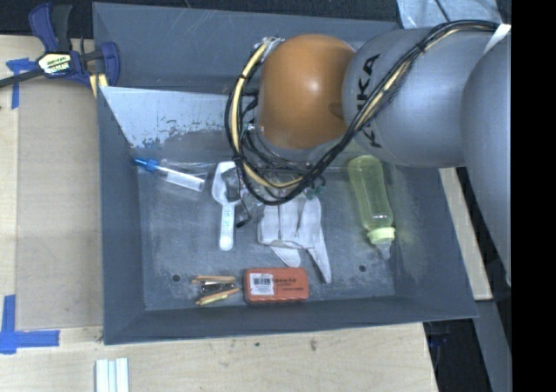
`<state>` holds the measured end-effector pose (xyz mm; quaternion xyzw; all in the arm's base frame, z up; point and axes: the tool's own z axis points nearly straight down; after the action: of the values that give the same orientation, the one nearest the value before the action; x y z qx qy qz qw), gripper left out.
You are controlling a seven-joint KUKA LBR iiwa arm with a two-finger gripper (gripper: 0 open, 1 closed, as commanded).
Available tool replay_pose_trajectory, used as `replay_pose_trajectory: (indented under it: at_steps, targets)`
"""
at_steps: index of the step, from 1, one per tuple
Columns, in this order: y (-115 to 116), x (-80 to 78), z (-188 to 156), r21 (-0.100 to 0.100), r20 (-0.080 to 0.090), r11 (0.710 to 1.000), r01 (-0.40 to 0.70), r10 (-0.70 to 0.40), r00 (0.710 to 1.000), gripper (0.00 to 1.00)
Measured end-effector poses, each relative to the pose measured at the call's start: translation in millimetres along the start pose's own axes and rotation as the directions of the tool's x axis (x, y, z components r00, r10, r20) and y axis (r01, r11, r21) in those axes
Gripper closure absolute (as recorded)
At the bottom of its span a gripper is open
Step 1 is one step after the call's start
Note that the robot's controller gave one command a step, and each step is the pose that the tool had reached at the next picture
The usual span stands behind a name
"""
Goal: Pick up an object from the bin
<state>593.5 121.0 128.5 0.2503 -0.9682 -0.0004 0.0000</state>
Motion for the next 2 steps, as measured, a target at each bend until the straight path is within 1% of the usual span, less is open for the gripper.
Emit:
replay_pose_trajectory:
  at_steps: [1,2]
  targets:
    - [-2.1,1.0,-12.7,0.0,0.001,1.0,0.028,-0.028,1.0,1.0]
    - [-2.4,1.5,-7.3,0.0,0.0,0.999,0.033,-0.033,0.999,1.0]
